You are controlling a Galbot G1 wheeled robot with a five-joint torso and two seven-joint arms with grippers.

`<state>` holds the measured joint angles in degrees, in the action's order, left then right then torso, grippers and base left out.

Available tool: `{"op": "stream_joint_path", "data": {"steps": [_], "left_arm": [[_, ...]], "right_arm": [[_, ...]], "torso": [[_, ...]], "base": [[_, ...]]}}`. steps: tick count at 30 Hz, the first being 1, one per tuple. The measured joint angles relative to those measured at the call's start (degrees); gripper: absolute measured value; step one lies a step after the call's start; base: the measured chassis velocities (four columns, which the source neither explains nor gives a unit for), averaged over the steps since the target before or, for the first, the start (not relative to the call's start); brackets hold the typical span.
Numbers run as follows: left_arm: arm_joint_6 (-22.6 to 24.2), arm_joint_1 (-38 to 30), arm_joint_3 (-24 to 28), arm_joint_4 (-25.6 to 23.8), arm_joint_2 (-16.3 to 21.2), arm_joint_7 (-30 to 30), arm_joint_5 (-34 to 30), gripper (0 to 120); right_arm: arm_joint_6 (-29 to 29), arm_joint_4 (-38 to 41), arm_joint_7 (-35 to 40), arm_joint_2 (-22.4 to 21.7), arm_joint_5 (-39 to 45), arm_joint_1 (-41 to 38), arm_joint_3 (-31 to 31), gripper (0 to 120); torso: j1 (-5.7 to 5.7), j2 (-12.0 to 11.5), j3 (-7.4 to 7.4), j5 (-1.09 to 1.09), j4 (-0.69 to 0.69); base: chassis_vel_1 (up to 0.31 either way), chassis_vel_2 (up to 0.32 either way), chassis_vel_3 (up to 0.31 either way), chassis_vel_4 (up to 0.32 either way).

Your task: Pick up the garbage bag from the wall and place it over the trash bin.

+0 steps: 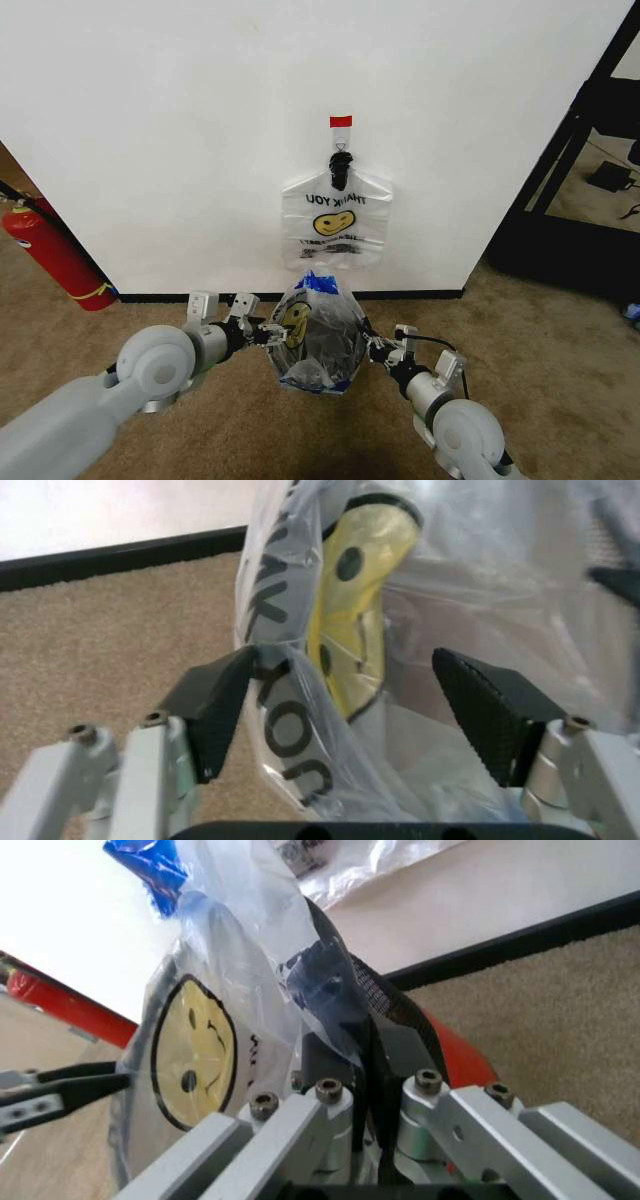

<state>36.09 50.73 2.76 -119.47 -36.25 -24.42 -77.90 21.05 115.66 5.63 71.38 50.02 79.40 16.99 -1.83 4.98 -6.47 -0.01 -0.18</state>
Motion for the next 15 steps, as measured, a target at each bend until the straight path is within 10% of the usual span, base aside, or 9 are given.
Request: {"op": "stream_joint_path", "data": {"steps": [8,15], "left_arm": [[0.0,0.4,0.6,2.7,-0.5,1.2,2.2,95],[-0.4,0.3,1.0,3.0,-0.8,2.4,2.5,70]], "right_arm": [[0.3,0.2,0.1,-0.1,1.2,-0.4,-0.3,1],[0.5,0.3,0.1,0.5,1.2,-0.4,-0.6,1]], "torso": [[0.00,0.0,0.00,0.00,0.00],[-0.01,0.0,0.00,0.01,0.00]], "base": [[0.000,0.000,0.000,0.000],[0.000,0.000,0.000,0.000]]}}
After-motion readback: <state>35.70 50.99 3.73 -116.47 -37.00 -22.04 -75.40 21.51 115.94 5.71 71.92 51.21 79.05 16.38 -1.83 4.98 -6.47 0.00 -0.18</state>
